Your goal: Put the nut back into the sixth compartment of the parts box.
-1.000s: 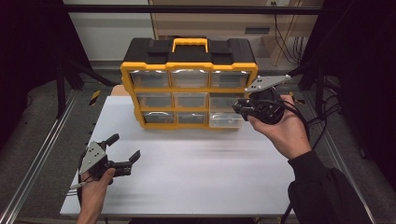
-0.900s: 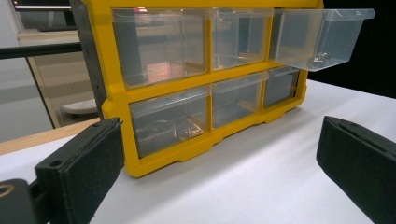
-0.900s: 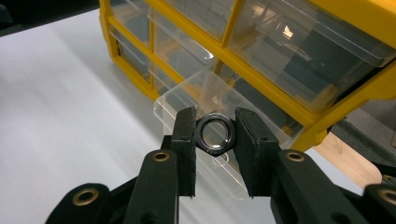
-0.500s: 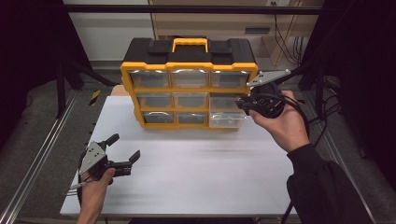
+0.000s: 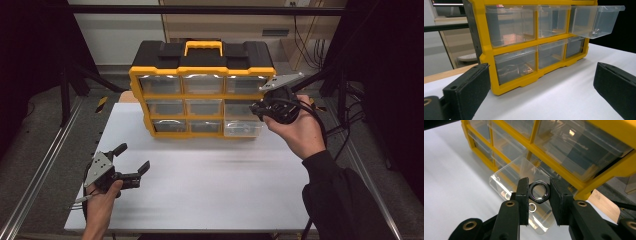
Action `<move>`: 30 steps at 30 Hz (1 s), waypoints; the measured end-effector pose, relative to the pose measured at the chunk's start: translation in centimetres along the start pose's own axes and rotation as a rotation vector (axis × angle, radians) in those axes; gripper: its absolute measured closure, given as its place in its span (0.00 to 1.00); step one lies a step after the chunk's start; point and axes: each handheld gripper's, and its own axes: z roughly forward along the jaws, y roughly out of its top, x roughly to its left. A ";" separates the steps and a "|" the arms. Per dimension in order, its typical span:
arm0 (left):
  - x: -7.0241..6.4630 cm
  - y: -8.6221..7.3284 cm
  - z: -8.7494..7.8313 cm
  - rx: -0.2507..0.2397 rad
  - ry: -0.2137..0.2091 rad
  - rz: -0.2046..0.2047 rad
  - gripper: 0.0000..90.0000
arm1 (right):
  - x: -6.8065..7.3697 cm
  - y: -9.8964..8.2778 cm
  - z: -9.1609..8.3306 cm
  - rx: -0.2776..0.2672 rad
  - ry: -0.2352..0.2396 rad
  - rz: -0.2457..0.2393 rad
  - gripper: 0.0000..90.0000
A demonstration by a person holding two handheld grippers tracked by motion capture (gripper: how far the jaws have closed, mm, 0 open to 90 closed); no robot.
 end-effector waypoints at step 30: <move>0.0 0.0 0.0 -0.001 0.001 0.000 0.01 | 0.5 0.7 3.4 0.062 0.011 -0.001 0.78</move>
